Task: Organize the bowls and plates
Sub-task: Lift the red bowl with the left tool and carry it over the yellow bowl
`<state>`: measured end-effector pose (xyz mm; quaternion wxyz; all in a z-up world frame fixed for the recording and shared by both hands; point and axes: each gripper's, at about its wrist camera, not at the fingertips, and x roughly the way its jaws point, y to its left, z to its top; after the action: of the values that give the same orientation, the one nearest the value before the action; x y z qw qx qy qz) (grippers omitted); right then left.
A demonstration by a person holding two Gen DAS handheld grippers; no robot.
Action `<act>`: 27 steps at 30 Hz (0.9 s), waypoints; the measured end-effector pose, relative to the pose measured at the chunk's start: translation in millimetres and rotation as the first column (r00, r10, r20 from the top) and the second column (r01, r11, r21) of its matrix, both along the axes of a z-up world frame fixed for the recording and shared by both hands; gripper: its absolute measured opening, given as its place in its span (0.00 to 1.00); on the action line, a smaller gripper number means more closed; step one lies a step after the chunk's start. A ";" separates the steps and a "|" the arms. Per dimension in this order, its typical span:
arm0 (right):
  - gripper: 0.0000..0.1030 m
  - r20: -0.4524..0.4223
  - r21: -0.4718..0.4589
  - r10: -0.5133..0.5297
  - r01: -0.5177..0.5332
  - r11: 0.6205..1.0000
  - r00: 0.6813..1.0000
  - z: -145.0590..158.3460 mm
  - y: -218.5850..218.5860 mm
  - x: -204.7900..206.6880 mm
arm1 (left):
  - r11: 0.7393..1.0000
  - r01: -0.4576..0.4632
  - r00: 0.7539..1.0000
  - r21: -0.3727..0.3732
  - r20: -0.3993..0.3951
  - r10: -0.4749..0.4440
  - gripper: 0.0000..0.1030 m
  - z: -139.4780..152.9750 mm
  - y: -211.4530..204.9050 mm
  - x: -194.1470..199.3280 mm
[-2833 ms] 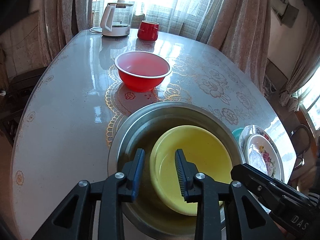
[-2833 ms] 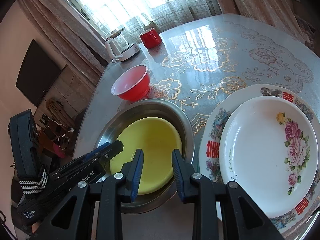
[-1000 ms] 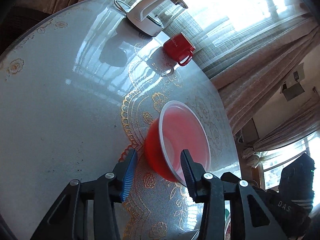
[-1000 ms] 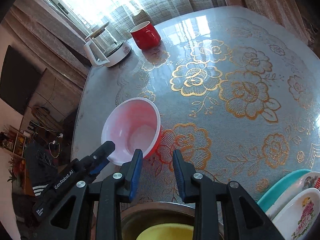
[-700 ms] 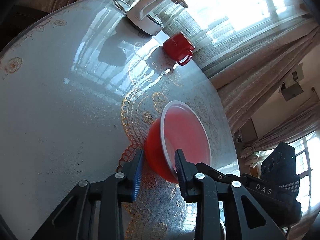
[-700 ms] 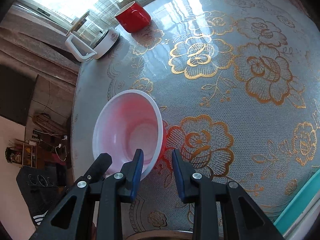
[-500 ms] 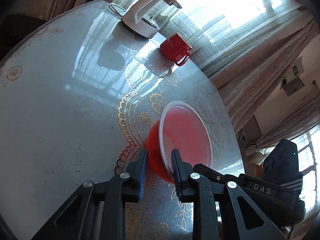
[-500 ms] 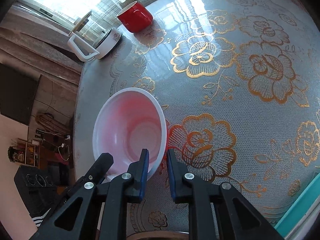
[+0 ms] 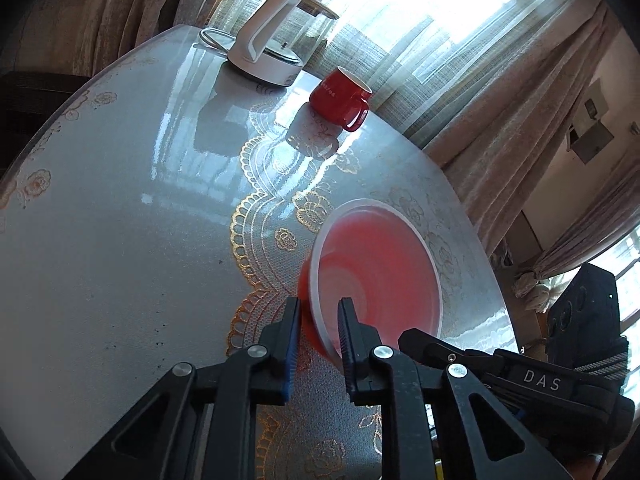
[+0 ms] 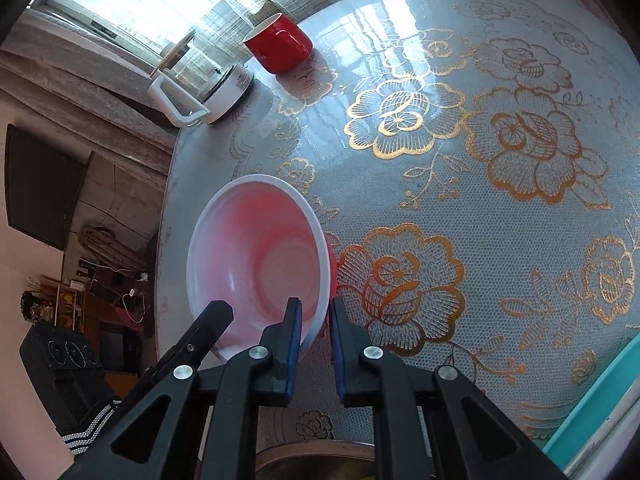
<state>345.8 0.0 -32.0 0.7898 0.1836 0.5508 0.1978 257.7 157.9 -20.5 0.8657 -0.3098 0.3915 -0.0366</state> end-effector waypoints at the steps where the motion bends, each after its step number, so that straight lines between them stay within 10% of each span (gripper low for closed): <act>1: 0.13 0.002 0.000 -0.002 0.002 1.000 1.000 0.2 0.3 -0.3 | 1.000 0.001 1.000 0.006 0.003 -0.001 0.18 0.9 -0.9 0.1; 27: 0.14 0.185 0.027 -0.049 0.044 0.999 0.982 43.1 -36.9 -65.2 | 0.989 0.115 0.989 0.088 0.082 -0.122 0.18 23.9 -38.5 -17.6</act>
<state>280.6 -36.8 11.1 0.8400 0.1861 0.4681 0.2017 240.2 119.4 3.4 0.8903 -0.2477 0.3725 -0.0851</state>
